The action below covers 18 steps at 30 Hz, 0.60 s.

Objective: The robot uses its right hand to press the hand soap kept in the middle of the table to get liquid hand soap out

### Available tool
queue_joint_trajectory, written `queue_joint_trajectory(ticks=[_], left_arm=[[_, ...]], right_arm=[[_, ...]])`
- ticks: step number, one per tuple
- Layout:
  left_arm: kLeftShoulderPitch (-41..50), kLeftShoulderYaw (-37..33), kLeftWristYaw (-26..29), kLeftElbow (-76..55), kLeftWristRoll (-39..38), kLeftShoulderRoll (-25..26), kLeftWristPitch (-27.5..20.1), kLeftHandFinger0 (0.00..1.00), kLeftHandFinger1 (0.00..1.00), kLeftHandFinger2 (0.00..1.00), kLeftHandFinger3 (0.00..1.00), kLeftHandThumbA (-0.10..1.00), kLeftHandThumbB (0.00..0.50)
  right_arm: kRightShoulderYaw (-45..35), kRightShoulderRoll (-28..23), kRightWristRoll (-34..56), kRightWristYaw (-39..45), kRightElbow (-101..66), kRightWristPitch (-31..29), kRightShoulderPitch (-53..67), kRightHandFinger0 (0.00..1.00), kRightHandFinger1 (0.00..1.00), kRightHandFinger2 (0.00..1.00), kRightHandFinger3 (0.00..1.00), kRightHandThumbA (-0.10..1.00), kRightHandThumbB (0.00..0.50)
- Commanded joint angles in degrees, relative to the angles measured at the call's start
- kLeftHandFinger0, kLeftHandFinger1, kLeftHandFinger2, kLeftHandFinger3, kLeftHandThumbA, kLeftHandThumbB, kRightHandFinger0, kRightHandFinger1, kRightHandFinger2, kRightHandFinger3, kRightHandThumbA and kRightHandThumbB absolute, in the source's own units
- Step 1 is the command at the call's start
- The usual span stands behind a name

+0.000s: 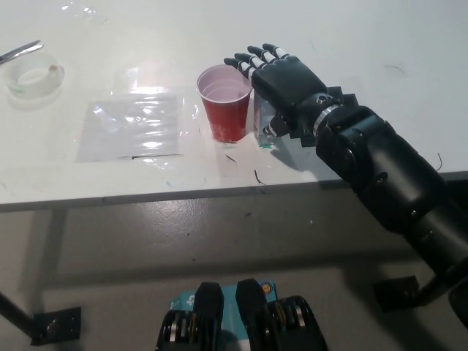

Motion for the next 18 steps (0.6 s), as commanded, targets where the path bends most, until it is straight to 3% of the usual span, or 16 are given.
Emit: queue_joint_trajectory(ticks=[1,3,8,11,14,18], left_arm=[[-0.66,0.56,-0.40,-1.93,-0.69,1.73,-1.28,0.00,0.01,0.11,0.34,0.92,0.109],[-0.65,0.47,-0.81,-1.66,-0.72,1.88,-1.55,0.00,0.01,0.10,0.33,0.92,0.104],[-0.62,0.25,-0.75,-1.44,-0.10,1.96,-1.80,0.00,0.02,0.11,0.33,0.95,0.106],[-0.51,0.47,-0.81,-1.83,-1.20,1.69,-1.17,0.01,0.03,0.14,0.36,0.95,0.083],[-0.44,0.42,-0.96,-2.10,-1.25,1.60,-1.54,0.00,0.00,0.10,0.33,0.94,0.070],[-0.36,0.26,-1.31,-1.52,-0.55,1.79,-2.44,0.00,0.01,0.11,0.34,0.95,0.089]], right_arm=[[-0.21,0.15,1.73,1.79,2.21,-0.40,2.42,1.00,1.00,1.00,1.00,1.00,0.462],[-0.46,0.63,2.13,1.87,3.08,-0.15,2.78,1.00,1.00,1.00,1.00,1.00,0.469],[-0.58,1.90,2.08,0.47,4.61,-0.34,4.26,1.00,1.00,1.00,1.00,1.00,0.426],[-0.92,2.64,2.62,-0.23,5.84,-0.88,4.86,1.00,1.00,1.00,1.00,1.00,0.398],[-0.72,3.14,2.23,-0.59,6.74,-0.83,4.97,1.00,1.00,1.00,1.00,1.00,0.381],[-0.22,3.70,1.71,-1.60,8.72,-1.37,4.79,1.00,1.00,1.00,1.00,1.00,0.398]])
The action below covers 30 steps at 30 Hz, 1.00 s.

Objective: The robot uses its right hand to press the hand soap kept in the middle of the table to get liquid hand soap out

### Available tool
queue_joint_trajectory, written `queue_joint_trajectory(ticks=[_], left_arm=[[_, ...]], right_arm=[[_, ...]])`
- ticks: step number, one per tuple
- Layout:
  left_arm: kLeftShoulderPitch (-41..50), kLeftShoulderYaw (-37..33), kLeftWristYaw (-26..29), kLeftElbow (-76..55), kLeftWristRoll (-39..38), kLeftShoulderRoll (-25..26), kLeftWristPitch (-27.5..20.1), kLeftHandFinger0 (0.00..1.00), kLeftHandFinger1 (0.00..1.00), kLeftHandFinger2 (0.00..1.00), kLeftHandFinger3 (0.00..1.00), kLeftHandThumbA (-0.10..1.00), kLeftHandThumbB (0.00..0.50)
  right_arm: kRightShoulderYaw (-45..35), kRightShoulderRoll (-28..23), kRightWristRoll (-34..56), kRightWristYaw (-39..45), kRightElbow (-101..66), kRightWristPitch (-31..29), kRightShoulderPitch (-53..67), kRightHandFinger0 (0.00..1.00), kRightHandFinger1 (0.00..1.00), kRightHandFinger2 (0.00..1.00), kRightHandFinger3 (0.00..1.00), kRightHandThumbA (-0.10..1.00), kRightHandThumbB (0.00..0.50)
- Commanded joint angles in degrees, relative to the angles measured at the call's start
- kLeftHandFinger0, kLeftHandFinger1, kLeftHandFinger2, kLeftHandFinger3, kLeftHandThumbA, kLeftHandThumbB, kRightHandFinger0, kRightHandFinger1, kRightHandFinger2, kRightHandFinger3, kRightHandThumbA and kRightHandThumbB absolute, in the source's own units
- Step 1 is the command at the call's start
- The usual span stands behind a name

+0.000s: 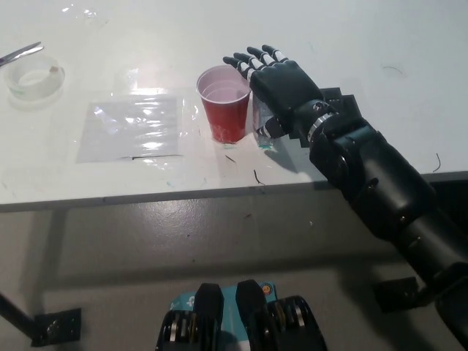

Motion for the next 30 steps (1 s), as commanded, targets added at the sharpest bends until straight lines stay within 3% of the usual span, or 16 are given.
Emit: queue_joint_trajectory(ticks=[1,12,23,30], left_arm=[[-0.53,0.36,-1.40,-1.27,-0.31,2.01,-2.41,0.00,0.00,0.10,0.33,0.94,0.103],[-0.90,0.44,-0.93,-2.46,-1.69,1.87,-1.26,0.00,0.00,0.11,0.34,0.92,0.098],[-1.32,0.02,-0.62,-2.13,-0.47,2.59,-1.67,0.02,0.03,0.14,0.36,0.97,0.086],[-1.68,0.21,-1.12,-2.08,-1.49,2.55,-2.00,0.00,0.00,0.11,0.34,0.95,0.096]], right_arm=[[1.82,1.01,1.21,3.25,4.42,-0.68,3.59,1.00,1.00,1.00,1.00,1.00,0.400],[2.19,1.26,1.04,3.13,5.01,-0.26,3.33,1.00,1.00,1.00,1.00,1.00,0.398],[2.13,1.15,1.29,4.33,4.82,0.67,3.03,1.00,1.00,1.00,1.00,1.00,0.429],[1.98,1.19,1.63,4.83,4.79,0.78,2.89,1.00,1.00,1.00,1.00,1.00,0.439]])
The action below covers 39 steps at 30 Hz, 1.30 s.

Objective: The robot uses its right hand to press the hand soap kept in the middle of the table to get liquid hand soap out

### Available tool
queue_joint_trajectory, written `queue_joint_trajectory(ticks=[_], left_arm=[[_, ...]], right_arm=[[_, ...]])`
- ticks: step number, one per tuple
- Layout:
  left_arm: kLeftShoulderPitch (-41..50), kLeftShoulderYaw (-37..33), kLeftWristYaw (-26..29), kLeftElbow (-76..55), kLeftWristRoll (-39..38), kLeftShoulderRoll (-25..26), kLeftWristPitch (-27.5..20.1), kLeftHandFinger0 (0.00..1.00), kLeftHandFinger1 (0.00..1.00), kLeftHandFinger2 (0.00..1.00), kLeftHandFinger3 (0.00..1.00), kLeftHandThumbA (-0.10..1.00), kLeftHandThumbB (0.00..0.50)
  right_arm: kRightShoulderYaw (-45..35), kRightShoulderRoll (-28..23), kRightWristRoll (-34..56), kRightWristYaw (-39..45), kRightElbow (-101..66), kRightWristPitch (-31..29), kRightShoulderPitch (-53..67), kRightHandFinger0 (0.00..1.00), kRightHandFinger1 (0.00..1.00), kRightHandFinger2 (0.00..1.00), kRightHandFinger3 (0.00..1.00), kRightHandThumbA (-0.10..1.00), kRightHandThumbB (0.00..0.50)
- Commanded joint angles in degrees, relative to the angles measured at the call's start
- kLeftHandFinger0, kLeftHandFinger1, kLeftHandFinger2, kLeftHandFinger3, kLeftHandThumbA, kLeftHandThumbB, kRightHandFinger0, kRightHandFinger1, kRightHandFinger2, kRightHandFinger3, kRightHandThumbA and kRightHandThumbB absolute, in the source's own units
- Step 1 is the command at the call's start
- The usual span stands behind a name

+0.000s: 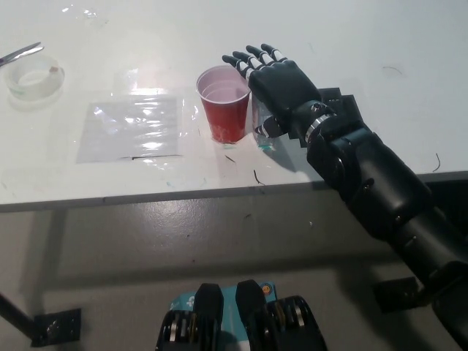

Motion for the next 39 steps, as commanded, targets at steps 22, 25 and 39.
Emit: queue_joint_trajectory(ticks=[22,25,39], left_arm=[[-2.00,-0.02,-0.05,-1.60,1.18,2.51,-1.56,0.00,0.00,0.13,0.37,0.98,0.086],[-2.03,0.14,-0.37,-1.70,0.21,2.43,-1.22,0.00,0.00,0.12,0.35,0.97,0.100],[-3.29,0.00,-1.22,-1.13,-0.03,3.31,-2.25,0.00,0.00,0.10,0.34,0.97,0.088]], right_arm=[[1.34,1.36,2.70,7.44,6.26,0.72,3.02,1.00,1.00,1.00,1.00,1.00,0.461],[1.25,1.39,3.03,7.89,6.35,0.74,3.08,1.00,1.00,1.00,1.00,1.00,0.438],[2.16,2.20,2.32,5.91,10.39,-0.81,1.00,1.00,1.00,1.00,1.00,1.00,0.438]])
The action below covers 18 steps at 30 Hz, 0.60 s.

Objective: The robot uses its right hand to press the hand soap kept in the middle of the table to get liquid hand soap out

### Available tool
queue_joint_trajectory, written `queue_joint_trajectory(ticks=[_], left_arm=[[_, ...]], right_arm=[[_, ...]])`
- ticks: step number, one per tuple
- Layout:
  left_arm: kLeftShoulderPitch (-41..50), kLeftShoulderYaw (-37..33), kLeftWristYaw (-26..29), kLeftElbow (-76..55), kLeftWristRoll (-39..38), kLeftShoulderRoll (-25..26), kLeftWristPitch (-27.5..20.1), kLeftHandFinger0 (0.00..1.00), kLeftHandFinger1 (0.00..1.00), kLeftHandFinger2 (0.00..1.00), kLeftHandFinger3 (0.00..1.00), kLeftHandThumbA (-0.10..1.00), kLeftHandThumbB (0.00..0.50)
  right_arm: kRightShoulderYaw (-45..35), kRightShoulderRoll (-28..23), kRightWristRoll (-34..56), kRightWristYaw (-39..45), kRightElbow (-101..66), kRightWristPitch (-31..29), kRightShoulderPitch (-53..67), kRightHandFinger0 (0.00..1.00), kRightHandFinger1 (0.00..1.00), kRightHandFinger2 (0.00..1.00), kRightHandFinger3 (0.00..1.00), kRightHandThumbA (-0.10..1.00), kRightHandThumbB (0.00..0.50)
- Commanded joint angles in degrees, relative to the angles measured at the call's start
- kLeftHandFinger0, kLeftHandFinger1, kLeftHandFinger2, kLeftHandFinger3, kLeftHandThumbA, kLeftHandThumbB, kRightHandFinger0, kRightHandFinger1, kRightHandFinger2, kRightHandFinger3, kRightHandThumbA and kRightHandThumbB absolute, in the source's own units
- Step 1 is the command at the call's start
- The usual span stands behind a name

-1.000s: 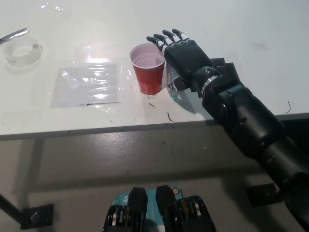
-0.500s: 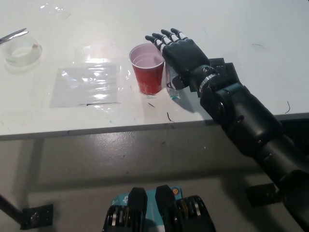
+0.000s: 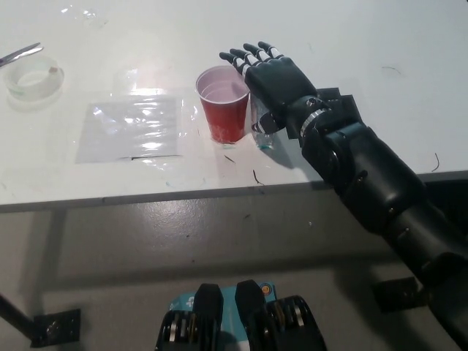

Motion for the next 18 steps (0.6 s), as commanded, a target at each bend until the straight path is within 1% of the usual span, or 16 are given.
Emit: queue_joint_trajectory(ticks=[1,2,3,4,6,7,10,12,15,16,18], left_arm=[[-2.13,0.19,-1.08,-1.10,-0.16,2.48,-2.03,0.00,0.00,0.09,0.34,0.97,0.086],[-2.17,0.23,-0.98,-1.10,-0.18,2.46,-1.92,0.00,0.00,0.09,0.34,0.97,0.086],[-2.28,0.33,-0.81,-1.30,-0.14,2.65,-1.68,0.00,0.00,0.09,0.34,0.97,0.088],[-2.45,0.54,-0.71,-1.20,-0.86,2.62,-1.09,0.00,0.01,0.11,0.37,0.96,0.094],[-2.31,0.37,-0.91,-1.20,-0.37,2.83,-1.35,0.00,0.00,0.10,0.37,0.98,0.086],[-2.30,0.42,-0.60,-1.42,-0.31,2.75,-1.13,0.00,0.01,0.12,0.38,0.98,0.081],[-2.03,0.35,-0.97,-1.47,-0.65,2.83,-0.90,0.00,0.02,0.14,0.41,0.98,0.097],[-2.07,0.24,-0.71,-1.33,0.14,2.83,-1.33,0.00,0.01,0.13,0.39,0.99,0.098],[-2.02,0.43,-0.73,-1.37,-0.38,2.52,-1.33,0.00,0.01,0.13,0.39,0.98,0.100],[-2.11,0.55,-0.99,-1.29,-0.98,2.47,-1.35,0.00,0.00,0.12,0.38,0.98,0.082],[-2.00,0.42,-0.57,-1.30,-0.26,2.32,-1.46,0.00,0.00,0.11,0.37,0.99,0.078]], right_arm=[[2.50,1.01,1.02,5.35,6.63,-0.82,3.18,1.00,1.00,1.00,1.00,1.00,0.449],[2.97,1.09,0.41,4.50,7.14,-1.12,3.21,1.00,1.00,1.00,1.00,1.00,0.462],[3.16,1.33,0.35,3.97,7.92,-1.45,2.87,1.00,1.00,1.00,1.00,1.00,0.466],[3.92,1.61,-0.75,1.77,8.67,-1.34,3.19,1.00,1.00,1.00,1.00,1.00,0.482],[4.29,1.78,-0.51,0.90,9.45,-1.82,3.25,1.00,1.00,1.00,1.00,1.00,0.483],[4.49,1.87,-0.59,0.05,10.24,-2.24,3.28,1.00,1.00,1.00,1.00,1.00,0.487],[4.63,2.01,-0.56,-1.10,11.16,-2.81,3.26,1.00,1.00,1.00,1.00,1.00,0.469],[4.67,2.08,-0.59,-1.33,11.41,-2.81,3.23,1.00,1.00,1.00,1.00,1.00,0.477],[4.84,2.19,-0.69,-1.97,12.13,-3.09,3.10,1.00,1.00,1.00,1.00,1.00,0.476],[5.05,2.14,-0.95,-2.00,12.05,-2.86,3.11,1.00,1.00,1.00,1.00,1.00,0.482],[5.00,2.11,-0.75,-2.21,12.10,-2.96,3.29,1.00,1.00,1.00,1.00,1.00,0.485]])
